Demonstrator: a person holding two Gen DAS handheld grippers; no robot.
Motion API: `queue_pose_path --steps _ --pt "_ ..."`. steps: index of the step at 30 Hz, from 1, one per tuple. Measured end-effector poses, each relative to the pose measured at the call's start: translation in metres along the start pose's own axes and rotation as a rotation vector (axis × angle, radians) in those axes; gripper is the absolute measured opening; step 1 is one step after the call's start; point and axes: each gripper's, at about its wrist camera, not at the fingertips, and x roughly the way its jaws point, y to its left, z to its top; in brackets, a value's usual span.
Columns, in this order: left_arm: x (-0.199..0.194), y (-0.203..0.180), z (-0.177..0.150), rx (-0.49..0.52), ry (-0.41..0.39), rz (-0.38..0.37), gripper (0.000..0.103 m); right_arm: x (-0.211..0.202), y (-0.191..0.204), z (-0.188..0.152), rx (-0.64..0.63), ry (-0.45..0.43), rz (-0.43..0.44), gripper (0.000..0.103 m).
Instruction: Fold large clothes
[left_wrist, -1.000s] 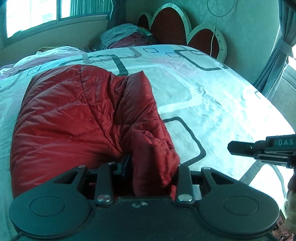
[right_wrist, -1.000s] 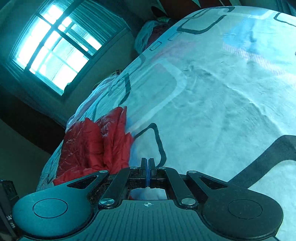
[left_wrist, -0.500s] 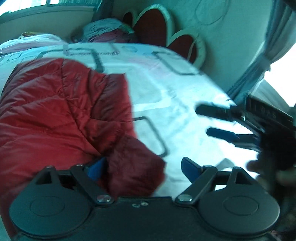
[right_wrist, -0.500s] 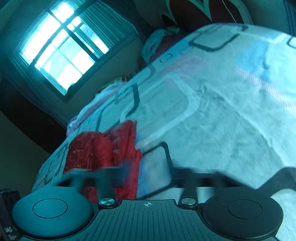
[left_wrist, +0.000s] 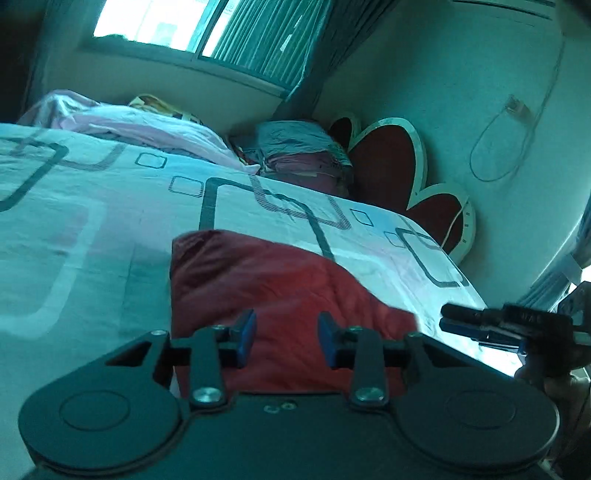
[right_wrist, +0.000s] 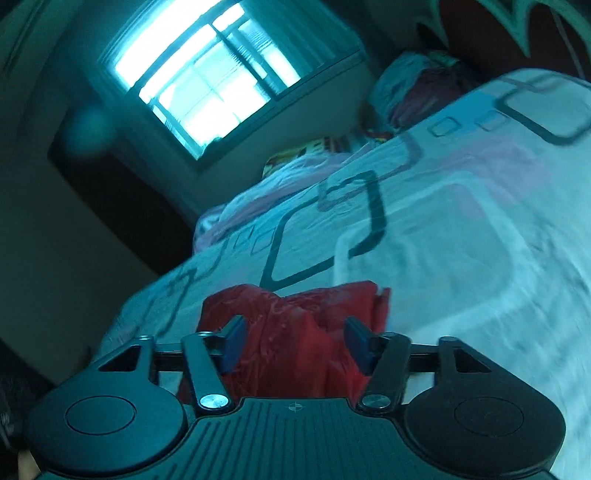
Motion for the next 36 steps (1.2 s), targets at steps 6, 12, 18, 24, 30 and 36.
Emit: queue_pose_path --steps 6,12,18,24,30,36 --pt "0.073 -0.001 0.013 0.111 0.134 -0.116 0.034 0.059 0.015 -0.008 -0.195 0.166 -0.139 0.030" --pt "0.122 -0.020 -0.014 0.246 0.284 -0.129 0.033 0.076 -0.013 -0.045 -0.192 0.242 -0.280 0.027" --pt "0.140 -0.016 -0.025 0.269 0.318 -0.119 0.034 0.081 -0.033 -0.060 -0.077 0.227 -0.294 0.027" --pt "0.091 -0.032 -0.014 0.309 0.230 -0.060 0.040 0.047 -0.014 -0.040 -0.071 0.149 -0.293 0.028" --pt "0.001 -0.042 -0.024 0.273 0.112 -0.092 0.037 -0.017 0.039 -0.041 -0.218 0.108 -0.156 0.028" --pt "-0.031 -0.052 -0.075 0.290 0.185 -0.068 0.036 -0.042 0.067 -0.094 -0.357 0.194 -0.115 0.027"
